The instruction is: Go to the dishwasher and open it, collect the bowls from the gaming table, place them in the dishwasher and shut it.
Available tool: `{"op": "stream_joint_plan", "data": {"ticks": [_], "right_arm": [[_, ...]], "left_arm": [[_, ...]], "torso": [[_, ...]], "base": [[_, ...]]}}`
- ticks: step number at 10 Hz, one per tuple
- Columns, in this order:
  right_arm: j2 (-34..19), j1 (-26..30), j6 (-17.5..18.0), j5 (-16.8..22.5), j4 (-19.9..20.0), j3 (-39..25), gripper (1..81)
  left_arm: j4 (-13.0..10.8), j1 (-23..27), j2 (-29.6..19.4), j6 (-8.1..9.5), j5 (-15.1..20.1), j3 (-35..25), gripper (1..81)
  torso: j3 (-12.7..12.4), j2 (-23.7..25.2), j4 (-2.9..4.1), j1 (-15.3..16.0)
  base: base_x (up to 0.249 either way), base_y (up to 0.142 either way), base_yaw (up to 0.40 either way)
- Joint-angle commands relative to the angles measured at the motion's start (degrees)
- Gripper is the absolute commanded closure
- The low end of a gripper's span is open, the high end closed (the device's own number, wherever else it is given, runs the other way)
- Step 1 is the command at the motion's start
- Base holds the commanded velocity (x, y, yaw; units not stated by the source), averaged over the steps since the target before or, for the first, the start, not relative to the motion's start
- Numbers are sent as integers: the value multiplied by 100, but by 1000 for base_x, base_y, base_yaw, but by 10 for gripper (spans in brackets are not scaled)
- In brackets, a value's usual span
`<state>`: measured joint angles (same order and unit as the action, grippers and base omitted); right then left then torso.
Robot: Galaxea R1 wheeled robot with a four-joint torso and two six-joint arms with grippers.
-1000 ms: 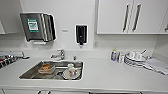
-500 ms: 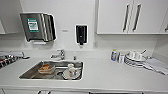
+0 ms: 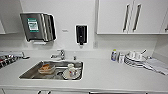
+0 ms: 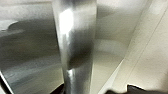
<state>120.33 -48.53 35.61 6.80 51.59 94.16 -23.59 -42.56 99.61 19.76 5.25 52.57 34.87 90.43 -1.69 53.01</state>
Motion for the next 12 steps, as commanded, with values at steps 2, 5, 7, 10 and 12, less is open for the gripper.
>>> {"op": "stream_joint_plan", "data": {"ticks": [2, 5, 7, 10, 12], "right_arm": [[-16, 128, -1, 744, -237, 233, 10], [240, 41, -1, 937, -299, 611, 10], [258, -39, -1, 1025, -351, 778, 10], [222, -4, -1, 1034, -351, 734, 10], [240, 5, -1, 1034, -351, 725, 10]], "left_arm": [[-5, 524, -203, 10, 11, -132, 10], [3, 524, -213, 19, 11, -132, 10], [12, 524, -213, 19, 11, -115, 10], [30, 524, -151, 19, 11, -132, 10], [39, 524, -186, 19, 11, -141, 10]], "torso": [[0, 0, 0, 0], [0, 0, 0, 0], [0, 0, 0, 0], [-5, 2, 0, 0], [-5, 2, 0, 0]], "base": [[0, 0, 0], [0, 0, 0], [0, 0, 0], [0, 0, 0], [-33, 0, 0]]}}
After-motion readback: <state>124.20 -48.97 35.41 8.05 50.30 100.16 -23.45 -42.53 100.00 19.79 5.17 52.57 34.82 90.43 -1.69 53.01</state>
